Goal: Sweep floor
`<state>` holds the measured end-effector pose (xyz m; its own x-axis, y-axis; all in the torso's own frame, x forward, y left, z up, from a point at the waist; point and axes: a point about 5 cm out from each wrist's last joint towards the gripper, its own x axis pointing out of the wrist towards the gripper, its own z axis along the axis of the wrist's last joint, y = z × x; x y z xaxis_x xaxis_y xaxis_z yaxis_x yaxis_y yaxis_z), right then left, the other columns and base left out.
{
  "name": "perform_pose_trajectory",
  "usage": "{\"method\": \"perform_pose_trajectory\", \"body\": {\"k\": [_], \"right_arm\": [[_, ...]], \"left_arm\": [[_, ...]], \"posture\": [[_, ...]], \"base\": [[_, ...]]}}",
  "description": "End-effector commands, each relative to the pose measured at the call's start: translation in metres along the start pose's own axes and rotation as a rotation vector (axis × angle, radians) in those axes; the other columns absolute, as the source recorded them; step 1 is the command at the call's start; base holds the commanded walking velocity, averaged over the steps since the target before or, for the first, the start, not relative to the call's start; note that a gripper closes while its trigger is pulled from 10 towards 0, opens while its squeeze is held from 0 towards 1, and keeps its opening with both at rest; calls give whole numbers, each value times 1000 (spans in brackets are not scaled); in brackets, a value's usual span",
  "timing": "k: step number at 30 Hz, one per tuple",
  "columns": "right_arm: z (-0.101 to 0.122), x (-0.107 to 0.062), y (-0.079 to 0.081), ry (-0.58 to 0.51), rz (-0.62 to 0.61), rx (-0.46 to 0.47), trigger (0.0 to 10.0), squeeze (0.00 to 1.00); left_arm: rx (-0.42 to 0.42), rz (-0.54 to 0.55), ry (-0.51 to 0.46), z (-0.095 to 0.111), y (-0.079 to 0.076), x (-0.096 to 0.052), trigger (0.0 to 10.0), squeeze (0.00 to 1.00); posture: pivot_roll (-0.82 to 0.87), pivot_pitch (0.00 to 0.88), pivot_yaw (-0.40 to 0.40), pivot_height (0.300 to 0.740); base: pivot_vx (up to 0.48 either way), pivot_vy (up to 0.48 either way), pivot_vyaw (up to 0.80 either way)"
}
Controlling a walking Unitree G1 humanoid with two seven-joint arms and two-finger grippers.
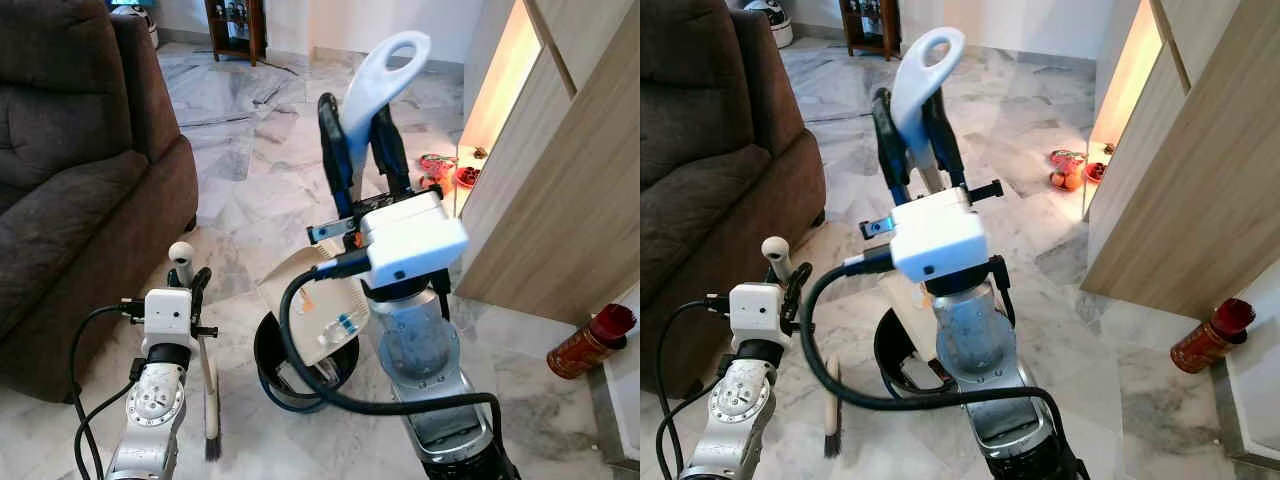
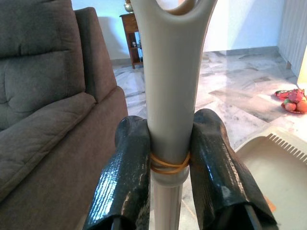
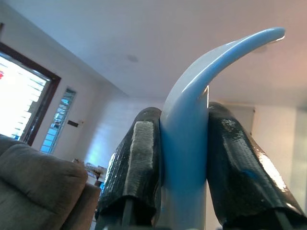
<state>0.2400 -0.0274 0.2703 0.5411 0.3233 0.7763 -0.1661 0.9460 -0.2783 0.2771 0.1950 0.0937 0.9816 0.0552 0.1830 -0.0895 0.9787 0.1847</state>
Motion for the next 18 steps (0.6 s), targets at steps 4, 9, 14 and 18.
{"method": "perform_pose_trajectory", "body": {"k": [4,9,14,18], "right_arm": [[28,4,1,-160,3,-9,10000,0],[29,4,4,-171,14,-27,10000,0],[29,3,4,-172,8,-38,10000,0],[32,3,8,-201,47,-83,10000,0]], "left_arm": [[22,-5,-47,7,0,2,10000,0],[28,-11,-51,7,0,2,10000,0],[31,-16,-56,8,-1,2,10000,0],[32,-18,-58,9,-2,2,10000,0]], "posture": [[8,96,-15,740],[9,96,-16,740],[9,95,-16,740],[9,95,-16,740]], "base": [[0,0,0],[0,0,0],[0,0,0],[0,0,0]]}}
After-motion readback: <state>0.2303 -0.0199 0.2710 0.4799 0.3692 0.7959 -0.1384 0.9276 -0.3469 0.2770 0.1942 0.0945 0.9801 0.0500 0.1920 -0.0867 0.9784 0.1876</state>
